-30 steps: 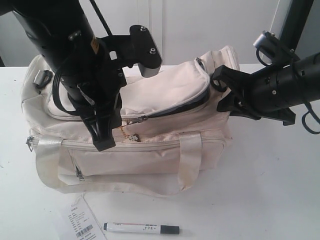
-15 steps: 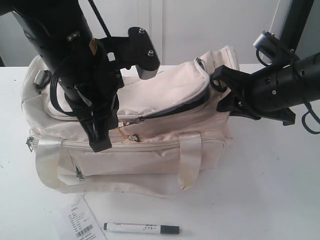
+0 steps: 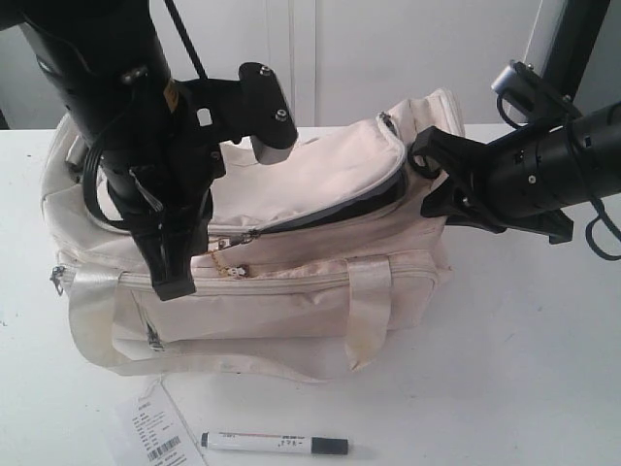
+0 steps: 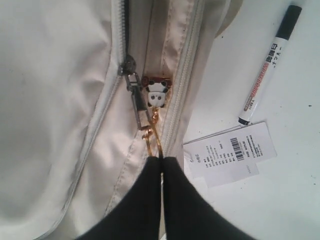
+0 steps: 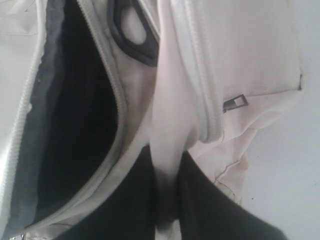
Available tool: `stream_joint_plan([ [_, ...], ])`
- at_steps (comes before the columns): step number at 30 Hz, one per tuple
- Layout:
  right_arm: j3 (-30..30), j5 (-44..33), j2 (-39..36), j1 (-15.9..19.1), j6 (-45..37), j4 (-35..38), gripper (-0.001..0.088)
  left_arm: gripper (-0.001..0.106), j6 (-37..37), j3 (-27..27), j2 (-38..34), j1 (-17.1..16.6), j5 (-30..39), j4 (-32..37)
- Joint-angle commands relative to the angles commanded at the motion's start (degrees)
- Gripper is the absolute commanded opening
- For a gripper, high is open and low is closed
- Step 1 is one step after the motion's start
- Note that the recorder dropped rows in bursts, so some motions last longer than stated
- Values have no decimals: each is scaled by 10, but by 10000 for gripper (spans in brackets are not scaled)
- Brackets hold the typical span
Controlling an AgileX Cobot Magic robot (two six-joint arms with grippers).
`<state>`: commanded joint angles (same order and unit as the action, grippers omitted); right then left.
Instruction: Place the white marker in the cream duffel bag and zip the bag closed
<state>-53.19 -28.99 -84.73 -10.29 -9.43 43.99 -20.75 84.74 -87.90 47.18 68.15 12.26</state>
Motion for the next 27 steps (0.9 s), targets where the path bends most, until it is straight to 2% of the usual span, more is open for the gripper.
stream_joint_plan([
  [27, 0, 0, 0, 0, 0, 0, 0, 0, 0, 0, 13, -2, 18, 35],
])
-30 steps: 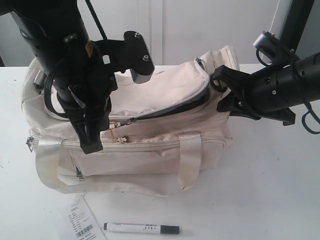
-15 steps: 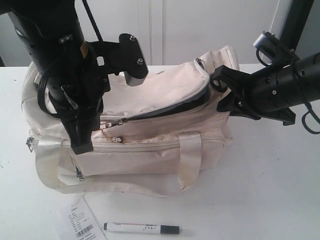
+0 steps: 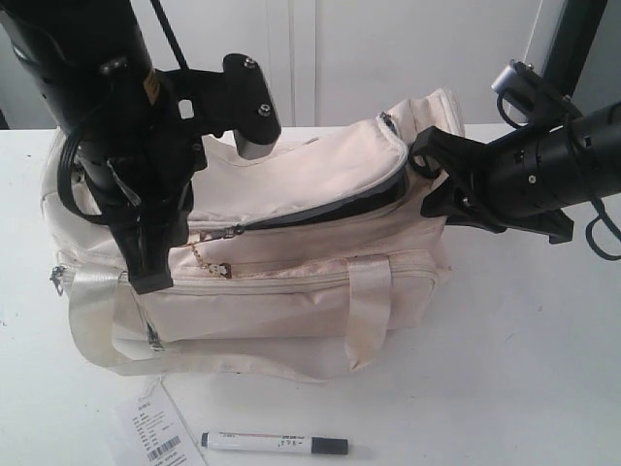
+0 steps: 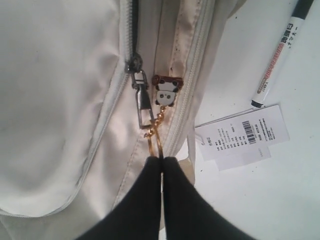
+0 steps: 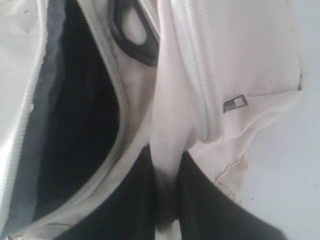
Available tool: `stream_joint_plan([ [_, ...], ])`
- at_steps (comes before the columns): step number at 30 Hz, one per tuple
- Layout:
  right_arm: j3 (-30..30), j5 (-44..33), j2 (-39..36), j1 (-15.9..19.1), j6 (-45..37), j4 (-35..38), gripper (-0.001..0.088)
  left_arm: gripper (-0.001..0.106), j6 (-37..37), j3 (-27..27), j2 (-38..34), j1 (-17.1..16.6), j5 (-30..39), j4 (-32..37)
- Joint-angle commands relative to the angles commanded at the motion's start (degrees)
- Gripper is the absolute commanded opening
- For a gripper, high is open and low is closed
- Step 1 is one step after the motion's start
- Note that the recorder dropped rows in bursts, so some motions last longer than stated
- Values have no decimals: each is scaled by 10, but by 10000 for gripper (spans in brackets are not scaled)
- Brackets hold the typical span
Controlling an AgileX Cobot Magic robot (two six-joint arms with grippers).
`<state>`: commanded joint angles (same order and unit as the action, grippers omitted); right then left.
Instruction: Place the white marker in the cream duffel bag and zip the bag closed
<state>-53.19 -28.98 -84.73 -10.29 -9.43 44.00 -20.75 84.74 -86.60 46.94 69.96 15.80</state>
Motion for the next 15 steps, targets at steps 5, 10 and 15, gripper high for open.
stream_joint_plan([
  [5, 0, 0, 0, 0, 0, 0, 0, 0, 0, 0, 0, 0, 0, 2],
  [10, 0, 0, 0, 0, 0, 0, 0, 0, 0, 0, 0, 0, 0, 6],
  [15, 0, 0, 0, 0, 0, 0, 0, 0, 0, 0, 0, -4, 0, 15],
])
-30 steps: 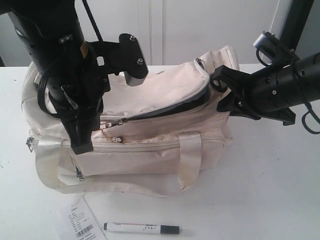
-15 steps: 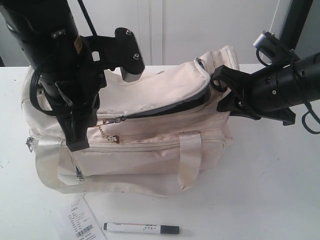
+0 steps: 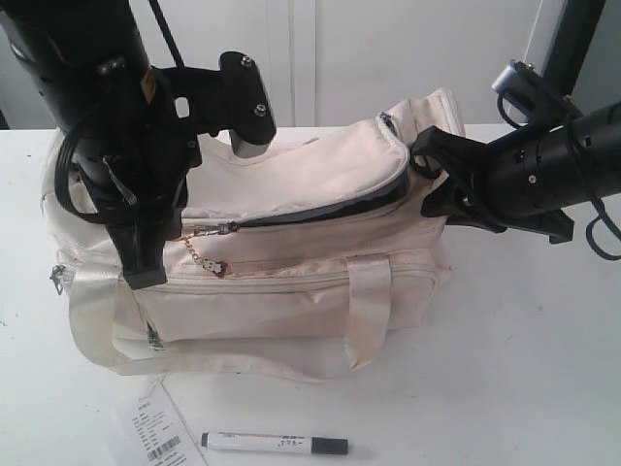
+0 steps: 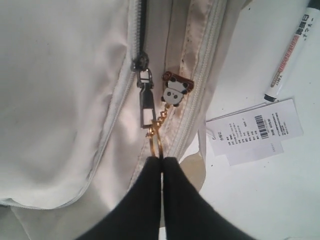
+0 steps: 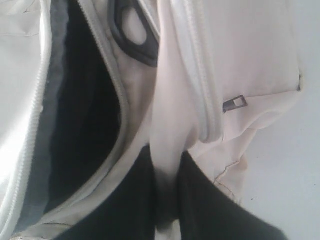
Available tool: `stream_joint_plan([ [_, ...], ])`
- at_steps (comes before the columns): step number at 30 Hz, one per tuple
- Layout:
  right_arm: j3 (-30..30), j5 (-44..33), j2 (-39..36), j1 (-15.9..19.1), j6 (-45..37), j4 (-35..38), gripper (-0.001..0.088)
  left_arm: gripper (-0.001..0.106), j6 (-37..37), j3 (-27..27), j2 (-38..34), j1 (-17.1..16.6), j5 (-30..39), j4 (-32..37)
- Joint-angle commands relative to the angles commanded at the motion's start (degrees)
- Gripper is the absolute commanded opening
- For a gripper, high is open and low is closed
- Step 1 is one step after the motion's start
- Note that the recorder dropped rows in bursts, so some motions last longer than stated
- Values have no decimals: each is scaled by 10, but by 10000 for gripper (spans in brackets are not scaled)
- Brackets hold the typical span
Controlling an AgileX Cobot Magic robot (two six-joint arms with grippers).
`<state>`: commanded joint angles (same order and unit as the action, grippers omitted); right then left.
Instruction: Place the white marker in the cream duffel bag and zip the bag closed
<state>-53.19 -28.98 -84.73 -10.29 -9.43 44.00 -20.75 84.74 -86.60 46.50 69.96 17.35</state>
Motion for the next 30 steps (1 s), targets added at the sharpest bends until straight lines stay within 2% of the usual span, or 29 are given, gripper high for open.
stream_joint_plan([
  [9, 0, 0, 0, 0, 0, 0, 0, 0, 0, 0, 0, -29, 0, -8],
  [20, 0, 0, 0, 0, 0, 0, 0, 0, 0, 0, 0, -32, 0, -10],
  [30, 0, 0, 0, 0, 0, 0, 0, 0, 0, 0, 0, -52, 0, -17],
])
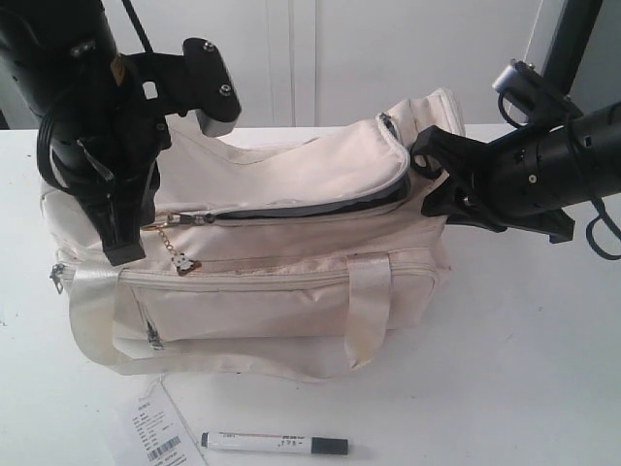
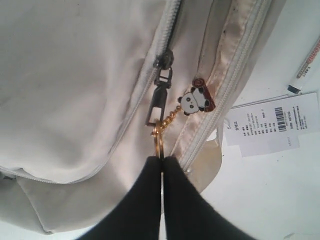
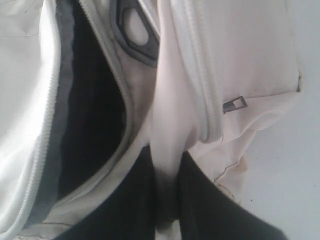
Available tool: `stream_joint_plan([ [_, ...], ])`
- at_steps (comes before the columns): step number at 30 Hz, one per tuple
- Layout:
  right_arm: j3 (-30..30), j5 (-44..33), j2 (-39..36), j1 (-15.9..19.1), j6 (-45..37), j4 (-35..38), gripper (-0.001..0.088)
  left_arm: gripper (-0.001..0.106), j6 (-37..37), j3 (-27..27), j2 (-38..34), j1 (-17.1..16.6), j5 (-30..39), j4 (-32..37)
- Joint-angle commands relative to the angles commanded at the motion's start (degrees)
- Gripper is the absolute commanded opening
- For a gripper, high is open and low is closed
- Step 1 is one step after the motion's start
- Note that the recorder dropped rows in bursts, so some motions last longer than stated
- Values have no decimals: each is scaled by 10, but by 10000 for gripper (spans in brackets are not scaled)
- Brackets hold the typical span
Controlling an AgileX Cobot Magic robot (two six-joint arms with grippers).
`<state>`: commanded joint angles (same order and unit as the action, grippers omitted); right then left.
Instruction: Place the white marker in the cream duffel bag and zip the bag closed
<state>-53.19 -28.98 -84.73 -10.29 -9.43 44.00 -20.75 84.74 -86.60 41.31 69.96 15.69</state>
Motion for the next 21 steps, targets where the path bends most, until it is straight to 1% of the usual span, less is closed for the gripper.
stream_joint_plan([
  [21, 0, 0, 0, 0, 0, 0, 0, 0, 0, 0, 0, 0, 0, 9],
])
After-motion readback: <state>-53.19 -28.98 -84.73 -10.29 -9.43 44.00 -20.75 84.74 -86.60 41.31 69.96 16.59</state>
